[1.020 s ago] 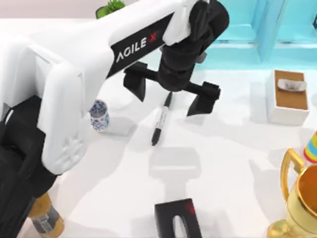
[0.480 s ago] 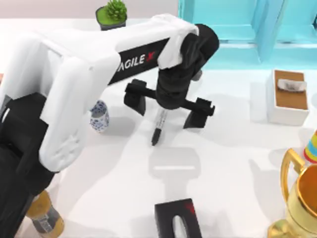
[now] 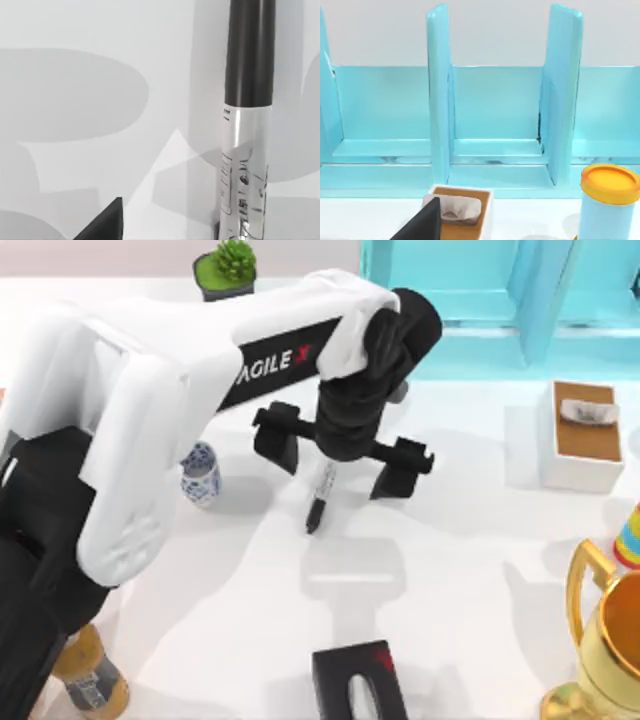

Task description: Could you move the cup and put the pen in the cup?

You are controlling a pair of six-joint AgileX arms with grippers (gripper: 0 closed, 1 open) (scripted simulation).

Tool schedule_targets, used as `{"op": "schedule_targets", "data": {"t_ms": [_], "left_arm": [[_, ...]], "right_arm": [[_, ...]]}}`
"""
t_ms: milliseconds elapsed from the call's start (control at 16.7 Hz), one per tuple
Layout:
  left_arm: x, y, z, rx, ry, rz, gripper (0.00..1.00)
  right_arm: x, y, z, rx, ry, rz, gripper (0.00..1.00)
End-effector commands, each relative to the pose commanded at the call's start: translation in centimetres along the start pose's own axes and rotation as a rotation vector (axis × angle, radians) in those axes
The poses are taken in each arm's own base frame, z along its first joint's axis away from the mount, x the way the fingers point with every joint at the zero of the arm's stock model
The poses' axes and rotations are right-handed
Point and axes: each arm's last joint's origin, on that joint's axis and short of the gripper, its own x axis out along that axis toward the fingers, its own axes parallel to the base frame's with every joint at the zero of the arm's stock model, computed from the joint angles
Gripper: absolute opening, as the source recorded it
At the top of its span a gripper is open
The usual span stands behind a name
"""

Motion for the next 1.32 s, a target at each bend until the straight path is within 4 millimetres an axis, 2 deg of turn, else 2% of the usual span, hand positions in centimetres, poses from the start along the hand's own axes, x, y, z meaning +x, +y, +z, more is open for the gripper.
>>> {"op": "schedule_targets", "data": {"t_ms": [600,1080,1140,1320], "left_arm": [[0.0,0.0,0.0,0.0,0.0,0.0,0.02],[0.0,0.0,0.0,0.0,0.0,0.0,0.0],[-3.2,-0.6,0.1,-0.015,-0.045,-0.072,0.0],[-4.5,-0.8,-0.6,-0.015,-0.047,-0.069,0.0]], "right_arm": [[0.0,0.0,0.0,0.0,0.0,0.0,1.0],[0.0,0.0,0.0,0.0,0.0,0.0,1.0],[0.0,0.0,0.0,0.0,0.0,0.0,1.0],[0.0,0.0,0.0,0.0,0.0,0.0,1.0]]}}
